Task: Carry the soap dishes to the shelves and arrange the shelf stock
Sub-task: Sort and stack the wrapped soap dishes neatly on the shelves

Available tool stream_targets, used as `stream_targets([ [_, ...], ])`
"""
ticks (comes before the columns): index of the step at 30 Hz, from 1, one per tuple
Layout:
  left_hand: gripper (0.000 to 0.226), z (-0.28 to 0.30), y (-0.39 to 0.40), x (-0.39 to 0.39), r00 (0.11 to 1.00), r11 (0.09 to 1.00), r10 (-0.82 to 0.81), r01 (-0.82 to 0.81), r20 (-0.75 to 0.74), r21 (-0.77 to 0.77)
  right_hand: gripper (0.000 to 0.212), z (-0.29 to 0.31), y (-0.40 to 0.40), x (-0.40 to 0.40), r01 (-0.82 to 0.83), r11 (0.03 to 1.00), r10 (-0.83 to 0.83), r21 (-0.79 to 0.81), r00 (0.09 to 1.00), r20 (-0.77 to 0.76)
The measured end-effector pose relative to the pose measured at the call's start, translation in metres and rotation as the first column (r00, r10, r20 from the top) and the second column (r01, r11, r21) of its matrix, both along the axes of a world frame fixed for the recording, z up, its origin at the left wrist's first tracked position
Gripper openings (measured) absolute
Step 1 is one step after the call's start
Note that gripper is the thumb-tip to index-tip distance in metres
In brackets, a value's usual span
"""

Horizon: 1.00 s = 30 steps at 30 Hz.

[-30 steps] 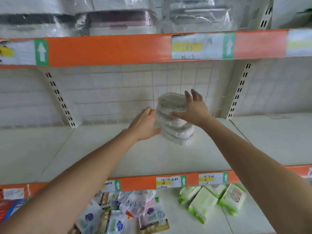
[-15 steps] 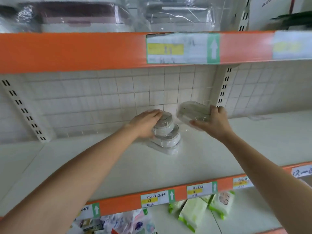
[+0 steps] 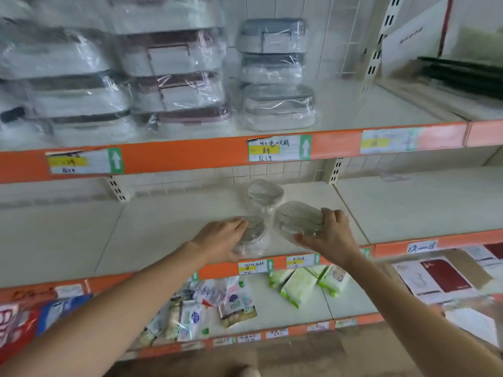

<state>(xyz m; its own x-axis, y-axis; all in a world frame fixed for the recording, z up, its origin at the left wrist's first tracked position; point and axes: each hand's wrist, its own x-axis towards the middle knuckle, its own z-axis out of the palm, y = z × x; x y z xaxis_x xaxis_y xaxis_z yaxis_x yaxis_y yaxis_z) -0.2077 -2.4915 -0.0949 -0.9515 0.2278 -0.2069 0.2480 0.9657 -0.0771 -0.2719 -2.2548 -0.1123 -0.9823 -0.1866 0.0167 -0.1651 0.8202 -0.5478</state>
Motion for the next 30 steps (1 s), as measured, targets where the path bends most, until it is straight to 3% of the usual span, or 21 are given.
stream_targets([
  [8,0.075,0.1,0.019,0.088,0.997,0.999,0.034,-0.033,0.062,-0.019,0.085,0.095,0.031,0.089,-0.078,0.995,0.074,0.07,0.996,0.058],
  [17,0.07,0.228,0.028,0.123,0.985,0.998,0.065,-0.06,-0.16,0.033,0.086,0.212,0.05,0.108,-0.172,0.984,0.174,0.037,0.982,-0.075],
  [24,0.073,0.291,-0.01,0.147,0.928,0.977,0.208,-0.215,-0.308,0.012,0.083,0.28,0.0,0.104,-0.327,0.944,0.309,-0.039,0.921,-0.239],
  [30,0.08,0.341,-0.076,0.175,0.855,0.931,0.323,-0.364,-0.405,-0.026,0.091,0.329,-0.081,0.092,-0.52,0.854,0.483,-0.005,0.797,-0.363],
])
